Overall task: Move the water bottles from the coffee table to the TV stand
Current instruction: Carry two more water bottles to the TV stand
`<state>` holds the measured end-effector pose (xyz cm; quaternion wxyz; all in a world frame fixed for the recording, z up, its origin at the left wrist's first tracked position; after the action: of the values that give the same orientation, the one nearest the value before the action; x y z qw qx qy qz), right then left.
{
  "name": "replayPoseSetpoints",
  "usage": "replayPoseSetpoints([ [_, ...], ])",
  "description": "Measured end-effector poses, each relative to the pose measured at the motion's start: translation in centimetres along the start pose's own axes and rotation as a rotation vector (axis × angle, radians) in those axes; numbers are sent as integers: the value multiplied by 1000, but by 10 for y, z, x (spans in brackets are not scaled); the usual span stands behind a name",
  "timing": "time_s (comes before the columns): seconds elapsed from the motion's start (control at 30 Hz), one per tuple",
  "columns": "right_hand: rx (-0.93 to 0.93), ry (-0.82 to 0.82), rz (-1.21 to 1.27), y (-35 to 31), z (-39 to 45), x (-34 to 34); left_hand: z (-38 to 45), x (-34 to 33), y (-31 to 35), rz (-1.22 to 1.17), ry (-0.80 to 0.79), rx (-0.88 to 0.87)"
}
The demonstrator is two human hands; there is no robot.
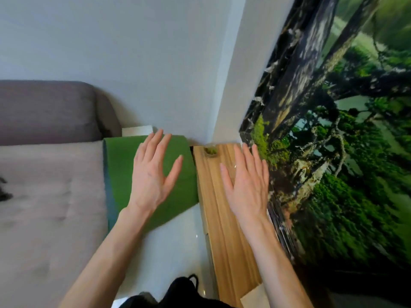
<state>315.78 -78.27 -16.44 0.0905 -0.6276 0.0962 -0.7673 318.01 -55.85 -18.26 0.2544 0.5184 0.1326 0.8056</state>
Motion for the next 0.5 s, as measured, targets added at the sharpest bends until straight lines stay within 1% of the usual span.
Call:
replayPoseSetpoints([
  [0.27,309,-68,70,-144,-10,-20,-80,117,-82,161,191,271],
  [0.4,467,-108,125,-229,-40,-32,-146,185,-123,268,279,394],
  [0.5,594,-113,172,-295,-74,-37,-204,231,-152,349,296,486],
])
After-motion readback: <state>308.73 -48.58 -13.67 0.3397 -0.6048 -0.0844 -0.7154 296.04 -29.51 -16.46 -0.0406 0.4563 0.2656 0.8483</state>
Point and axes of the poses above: each hand's wrist, its own z-axis towards the middle knuckle, its own x-axis out of the back of the hand, y = z × x, the point moved 1 cm from there along z, towards the middle knuckle, and after that the axes turned 5 degrees about -y, right-handed, at the moved point
